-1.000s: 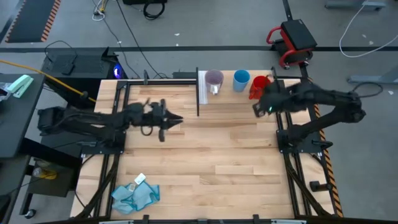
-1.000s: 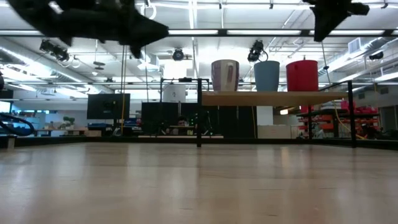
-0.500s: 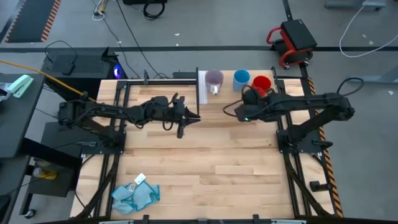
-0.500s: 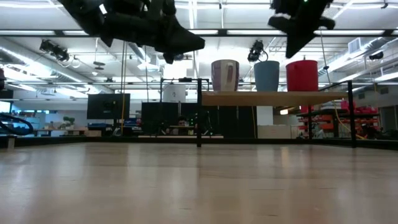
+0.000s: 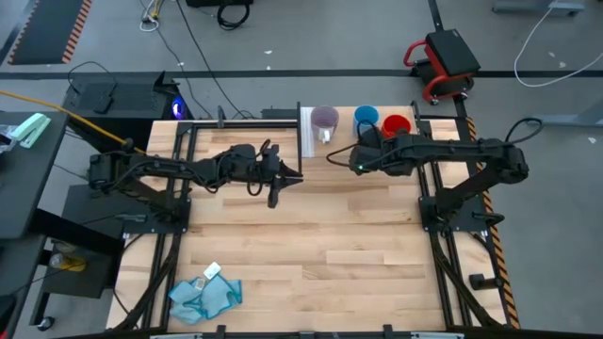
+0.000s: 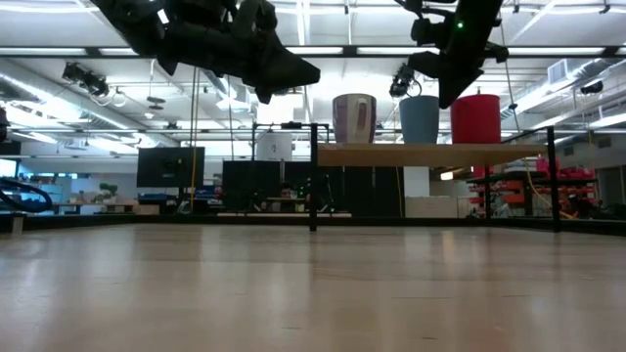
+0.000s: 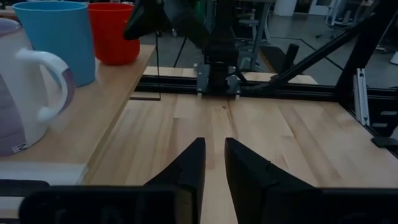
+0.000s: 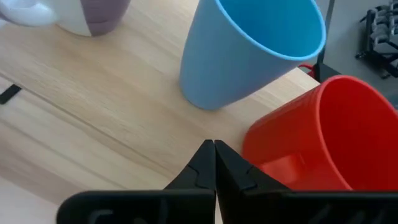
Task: Stack small to large cups/mugs on shelf
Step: Put the orange mug on the shelf
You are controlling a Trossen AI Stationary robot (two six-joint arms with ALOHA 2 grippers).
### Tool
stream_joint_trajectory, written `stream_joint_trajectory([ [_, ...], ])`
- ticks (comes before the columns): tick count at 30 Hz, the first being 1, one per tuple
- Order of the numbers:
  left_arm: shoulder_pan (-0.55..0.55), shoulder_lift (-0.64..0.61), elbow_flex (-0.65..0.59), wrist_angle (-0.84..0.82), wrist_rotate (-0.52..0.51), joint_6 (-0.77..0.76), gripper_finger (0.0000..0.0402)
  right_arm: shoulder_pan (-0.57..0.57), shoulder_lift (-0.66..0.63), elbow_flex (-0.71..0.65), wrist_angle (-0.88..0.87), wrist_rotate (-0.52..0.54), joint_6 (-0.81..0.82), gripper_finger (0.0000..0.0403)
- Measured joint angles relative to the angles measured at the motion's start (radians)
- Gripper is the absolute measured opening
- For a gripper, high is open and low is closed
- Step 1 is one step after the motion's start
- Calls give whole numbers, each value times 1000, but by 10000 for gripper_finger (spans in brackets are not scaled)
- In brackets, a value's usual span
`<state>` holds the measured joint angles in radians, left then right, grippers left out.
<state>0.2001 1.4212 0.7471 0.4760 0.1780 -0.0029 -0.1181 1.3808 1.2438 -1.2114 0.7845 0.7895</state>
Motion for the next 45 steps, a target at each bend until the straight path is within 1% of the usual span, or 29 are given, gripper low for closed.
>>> stream_joint_trajectory([
  [3, 0, 0, 0, -4, 0, 0, 73, 0, 0, 0, -18, -1, 20, 3],
  [9, 0, 0, 0, -3, 0, 0, 69, 0, -1, 0, -123, -1, 117, 3],
  [20, 0, 0, 0, -3, 0, -1, 75, 21, -1, 0, -132, -1, 168, 3],
  [29, 0, 0, 0, -3, 0, -1, 69, 57, -1, 1, -265, 0, 325, 3],
  [38, 0, 0, 0, -3, 0, -1, 75, 116, -1, 1, -258, 1, 349, 3],
  [41, 0, 0, 0, -2, 0, -1, 72, 106, -1, 1, -266, 8, 361, 3],
  [44, 0, 0, 0, -4, 0, -3, 69, 92, -1, 1, -364, -17, 414, 3],
  [45, 0, -1, 0, -6, 0, -3, 69, 92, -3, 0, -371, -25, 432, 3],
])
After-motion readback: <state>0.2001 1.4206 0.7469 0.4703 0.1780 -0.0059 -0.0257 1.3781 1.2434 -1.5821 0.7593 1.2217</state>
